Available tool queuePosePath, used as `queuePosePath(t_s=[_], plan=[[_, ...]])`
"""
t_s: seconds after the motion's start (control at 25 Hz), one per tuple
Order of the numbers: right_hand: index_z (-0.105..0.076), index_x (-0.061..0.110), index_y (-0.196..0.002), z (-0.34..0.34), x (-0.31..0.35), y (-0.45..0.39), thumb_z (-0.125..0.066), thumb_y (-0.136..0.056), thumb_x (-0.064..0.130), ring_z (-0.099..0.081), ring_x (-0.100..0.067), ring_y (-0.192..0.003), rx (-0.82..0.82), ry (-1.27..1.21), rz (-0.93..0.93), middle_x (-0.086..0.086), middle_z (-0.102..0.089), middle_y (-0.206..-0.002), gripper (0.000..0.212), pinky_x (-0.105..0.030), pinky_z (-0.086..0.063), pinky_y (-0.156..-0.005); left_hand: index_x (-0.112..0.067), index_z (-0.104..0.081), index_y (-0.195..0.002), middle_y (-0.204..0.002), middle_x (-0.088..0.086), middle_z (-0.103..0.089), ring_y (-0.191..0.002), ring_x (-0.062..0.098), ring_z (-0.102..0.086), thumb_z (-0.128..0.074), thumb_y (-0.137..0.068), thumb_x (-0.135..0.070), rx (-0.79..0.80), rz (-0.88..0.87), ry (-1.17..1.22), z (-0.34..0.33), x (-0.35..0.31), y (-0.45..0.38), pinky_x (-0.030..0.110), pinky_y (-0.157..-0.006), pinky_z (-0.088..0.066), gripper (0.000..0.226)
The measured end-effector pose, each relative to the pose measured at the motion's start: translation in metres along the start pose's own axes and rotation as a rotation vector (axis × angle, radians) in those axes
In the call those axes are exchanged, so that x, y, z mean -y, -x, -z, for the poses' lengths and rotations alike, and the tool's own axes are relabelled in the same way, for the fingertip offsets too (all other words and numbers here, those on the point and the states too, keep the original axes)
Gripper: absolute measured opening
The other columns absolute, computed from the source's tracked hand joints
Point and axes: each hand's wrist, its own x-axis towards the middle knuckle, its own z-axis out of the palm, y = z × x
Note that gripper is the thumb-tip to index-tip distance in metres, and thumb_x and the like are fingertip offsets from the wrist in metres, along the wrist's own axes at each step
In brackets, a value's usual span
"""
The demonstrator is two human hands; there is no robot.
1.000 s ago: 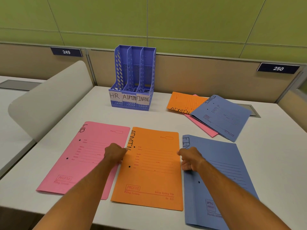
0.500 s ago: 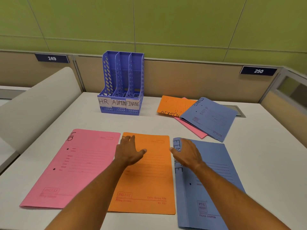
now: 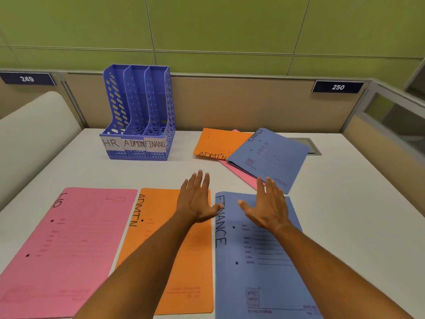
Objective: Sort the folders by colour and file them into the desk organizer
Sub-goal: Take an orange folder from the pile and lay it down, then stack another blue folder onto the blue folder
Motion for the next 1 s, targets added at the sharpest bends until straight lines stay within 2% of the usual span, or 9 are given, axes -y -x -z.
queuePosePath(t_s=[0.24, 0.48, 0.84, 1.0], plan=[[-0.006, 0.014, -0.154, -0.008, -0.056, -0.038, -0.04, -0.081, 0.077, -0.005, -0.031, -0.15, 0.031, 0.002, -0.062, -0.017, -0.005, -0.162, 0.103, -0.048, -0.009, -0.121, -0.014, 0.005, -0.153, -0.161, 0.014, 0.007, -0.149, 0.029, 0.004, -0.037, -0.081, -0.076, 0.069, -0.005, -0.042, -0.016, -0.04, -0.053, 0.046, -0.121, -0.004, 0.105], [-0.003, 0.015, -0.154, -0.021, -0.103, -0.079, -0.041, -0.081, 0.076, -0.003, -0.032, -0.15, 0.119, -0.025, -0.081, -0.016, -0.003, -0.162, 0.102, -0.047, -0.009, -0.12, -0.015, -0.001, -0.154, -0.162, 0.014, 0.003, -0.149, 0.03, 0.0, -0.041, -0.081, -0.074, 0.117, 0.049, -0.017, -0.035, -0.069, -0.107, 0.045, -0.12, -0.007, 0.101], [-0.001, 0.014, -0.154, -0.054, -0.137, -0.115, -0.036, -0.083, 0.076, 0.0, -0.03, -0.15, 0.214, -0.053, -0.057, -0.012, 0.001, -0.163, 0.101, -0.044, -0.004, -0.121, -0.011, -0.013, -0.152, -0.16, 0.015, -0.012, -0.146, 0.033, -0.015, -0.055, -0.083, -0.062, 0.159, 0.13, 0.083, -0.048, -0.076, -0.188, 0.048, -0.115, -0.022, 0.096], [-0.006, 0.015, -0.154, -0.061, -0.144, -0.118, -0.031, -0.083, 0.077, -0.003, -0.028, -0.15, 0.185, -0.039, -0.037, -0.01, -0.004, -0.163, 0.097, -0.043, -0.005, -0.121, -0.003, -0.024, -0.147, -0.152, 0.021, -0.028, -0.138, 0.039, -0.029, -0.058, -0.088, -0.047, 0.165, 0.13, 0.201, -0.046, -0.076, -0.219, 0.05, -0.112, -0.03, 0.082]])
